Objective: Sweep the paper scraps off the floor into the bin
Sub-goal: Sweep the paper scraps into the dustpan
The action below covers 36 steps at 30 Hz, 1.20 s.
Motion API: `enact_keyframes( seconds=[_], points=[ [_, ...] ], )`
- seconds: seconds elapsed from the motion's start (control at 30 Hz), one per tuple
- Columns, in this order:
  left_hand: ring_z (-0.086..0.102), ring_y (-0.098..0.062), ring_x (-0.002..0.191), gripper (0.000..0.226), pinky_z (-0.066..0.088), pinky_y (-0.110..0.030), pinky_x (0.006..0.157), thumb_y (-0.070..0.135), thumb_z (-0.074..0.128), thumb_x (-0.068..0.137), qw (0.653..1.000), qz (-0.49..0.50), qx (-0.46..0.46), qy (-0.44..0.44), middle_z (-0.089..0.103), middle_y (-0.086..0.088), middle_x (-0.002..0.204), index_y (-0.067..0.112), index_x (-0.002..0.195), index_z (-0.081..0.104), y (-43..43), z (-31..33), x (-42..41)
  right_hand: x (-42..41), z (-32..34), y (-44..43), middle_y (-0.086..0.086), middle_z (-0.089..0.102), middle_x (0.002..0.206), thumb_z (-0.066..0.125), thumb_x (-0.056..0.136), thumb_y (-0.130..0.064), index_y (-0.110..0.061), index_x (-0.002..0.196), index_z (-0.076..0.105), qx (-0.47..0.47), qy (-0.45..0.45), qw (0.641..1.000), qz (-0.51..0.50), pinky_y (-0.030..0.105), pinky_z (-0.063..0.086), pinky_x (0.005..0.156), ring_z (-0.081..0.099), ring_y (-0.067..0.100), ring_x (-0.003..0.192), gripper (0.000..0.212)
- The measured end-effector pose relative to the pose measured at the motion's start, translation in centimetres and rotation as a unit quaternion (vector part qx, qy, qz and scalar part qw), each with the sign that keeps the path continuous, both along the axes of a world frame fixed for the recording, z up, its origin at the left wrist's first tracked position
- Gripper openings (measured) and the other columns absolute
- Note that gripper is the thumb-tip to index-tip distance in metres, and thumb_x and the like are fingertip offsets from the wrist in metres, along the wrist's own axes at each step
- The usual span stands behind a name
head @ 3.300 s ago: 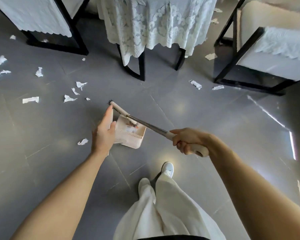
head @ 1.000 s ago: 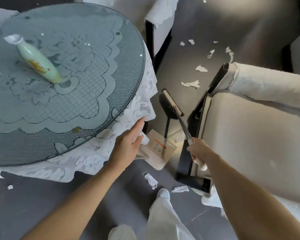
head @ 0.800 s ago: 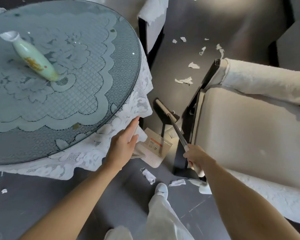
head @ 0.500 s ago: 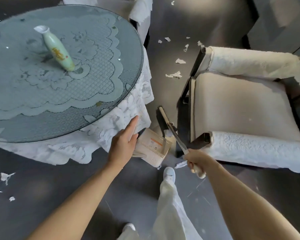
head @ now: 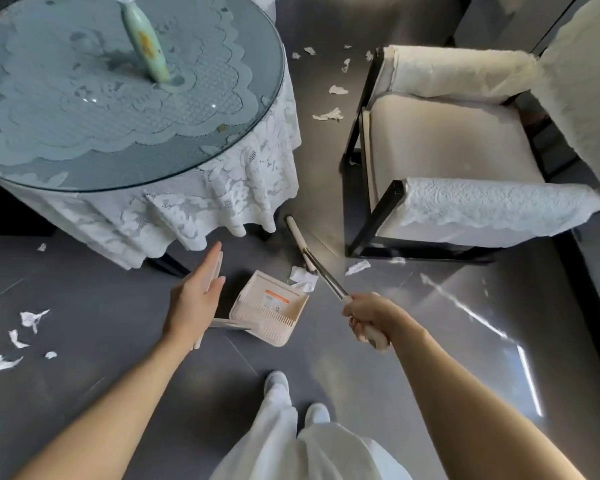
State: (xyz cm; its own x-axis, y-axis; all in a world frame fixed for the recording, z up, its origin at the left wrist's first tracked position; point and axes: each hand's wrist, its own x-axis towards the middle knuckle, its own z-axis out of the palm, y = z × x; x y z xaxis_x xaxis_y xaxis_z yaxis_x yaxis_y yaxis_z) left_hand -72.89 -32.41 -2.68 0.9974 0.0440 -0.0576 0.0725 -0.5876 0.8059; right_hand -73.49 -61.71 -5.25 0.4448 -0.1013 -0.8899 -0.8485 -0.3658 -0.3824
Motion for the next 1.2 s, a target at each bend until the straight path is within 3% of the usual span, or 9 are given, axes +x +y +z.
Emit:
enact_keyframes(
  seconds=[0.1,0.3,0.4,0.6,0.67,0.73,0.93,1.07,1.2],
  points=[
    [0.036,0.030,0.111,0.060,0.024,0.006,0.094,-0.006,0.054,0.091,1.000,0.019,-0.001,0.010,0.047,0.013,0.136,0.023,0.143,0.043,-0.2,-0.2,-3.3,-3.1,1.2,-0.9,0.008,0.049,0.049,0.044,0.090,0.001,-0.002,0.096,0.057,-0.032,-0.051,0.998,0.016,0.029,0.040,0.046,0.045,0.017,0.039,0.014],
    [0.044,0.011,0.122,0.059,0.038,-0.014,0.100,-0.001,0.052,0.093,0.999,0.033,0.015,0.020,0.048,0.016,0.136,0.029,0.143,0.042,-0.8,-1.2,-8.3,-7.8,0.2,-4.9,0.006,0.049,0.040,0.033,0.080,0.006,-0.004,0.103,0.053,-0.102,-0.058,0.991,0.064,0.027,0.036,0.043,0.046,0.022,0.042,0.031],
    [0.039,0.024,0.112,0.057,0.028,0.004,0.093,-0.004,0.053,0.092,0.998,0.035,0.049,-0.003,0.048,0.012,0.132,0.020,0.142,0.044,-1.2,-1.6,-9.9,-9.3,-1.6,-5.6,0.010,0.055,0.051,0.029,0.078,0.008,-0.004,0.102,0.053,-0.135,-0.028,0.986,0.099,0.025,0.039,0.041,0.050,0.023,0.045,0.036],
    [0.041,0.025,0.113,0.059,0.035,-0.003,0.094,-0.004,0.052,0.092,0.996,0.073,0.046,0.021,0.049,0.015,0.131,0.025,0.142,0.043,-0.7,-2.4,-12.5,-11.1,-4.4,-1.4,0.015,0.060,0.077,0.041,0.084,0.002,-0.001,0.108,0.051,-0.089,-0.011,0.986,0.138,0.034,0.052,0.068,0.057,0.029,0.063,0.026],
    [0.045,0.017,0.116,0.059,0.037,-0.006,0.095,-0.003,0.052,0.092,0.995,0.081,0.045,0.027,0.048,0.016,0.131,0.025,0.143,0.042,-0.7,-2.4,-13.1,-11.6,-4.1,-0.1,0.010,0.061,0.058,0.042,0.085,0.002,-0.001,0.104,0.052,-0.045,-0.020,0.994,0.097,0.026,0.051,0.052,0.055,0.018,0.042,0.021],
    [0.056,-0.005,0.117,0.059,0.047,-0.029,0.096,0.000,0.052,0.093,0.995,0.088,0.043,0.033,0.046,0.021,0.131,0.030,0.143,0.041,-0.5,-2.3,-13.2,-11.3,-3.4,0.2,0.003,0.051,0.037,0.041,0.086,0.003,-0.004,0.096,0.053,-0.011,-0.017,0.999,0.030,0.022,0.041,0.043,0.046,0.014,0.030,0.017],
    [0.062,-0.044,0.100,0.058,0.050,-0.055,0.081,0.007,0.051,0.094,0.994,0.088,0.031,0.051,0.044,0.027,0.134,0.038,0.142,0.038,-0.1,-2.5,-12.7,-9.8,0.6,-0.3,0.005,0.044,0.045,0.043,0.091,0.002,-0.006,0.092,0.056,0.044,-0.025,0.996,-0.072,0.022,0.036,0.039,0.038,0.015,0.036,0.016],
    [0.052,-0.007,0.121,0.056,0.032,-0.004,0.095,-0.001,0.053,0.092,0.996,0.080,0.039,0.031,0.052,0.006,0.137,0.021,0.143,0.043,-0.4,-2.5,-11.5,-8.4,1.1,0.1,0.009,0.048,0.055,0.043,0.092,0.002,-0.004,0.109,0.056,-0.004,-0.054,0.998,-0.023,0.029,0.041,0.047,0.043,0.017,0.042,0.022],
    [0.054,-0.018,0.122,0.056,0.029,-0.003,0.091,0.000,0.055,0.091,0.996,0.070,0.059,0.022,0.054,0.001,0.136,0.019,0.143,0.043,-0.4,-3.0,-9.7,-6.2,0.0,-0.1,0.012,0.051,0.063,0.044,0.092,0.001,-0.010,0.115,0.051,-0.035,-0.068,0.997,0.025,0.033,0.044,0.055,0.046,0.019,0.048,0.027]
  ],
)
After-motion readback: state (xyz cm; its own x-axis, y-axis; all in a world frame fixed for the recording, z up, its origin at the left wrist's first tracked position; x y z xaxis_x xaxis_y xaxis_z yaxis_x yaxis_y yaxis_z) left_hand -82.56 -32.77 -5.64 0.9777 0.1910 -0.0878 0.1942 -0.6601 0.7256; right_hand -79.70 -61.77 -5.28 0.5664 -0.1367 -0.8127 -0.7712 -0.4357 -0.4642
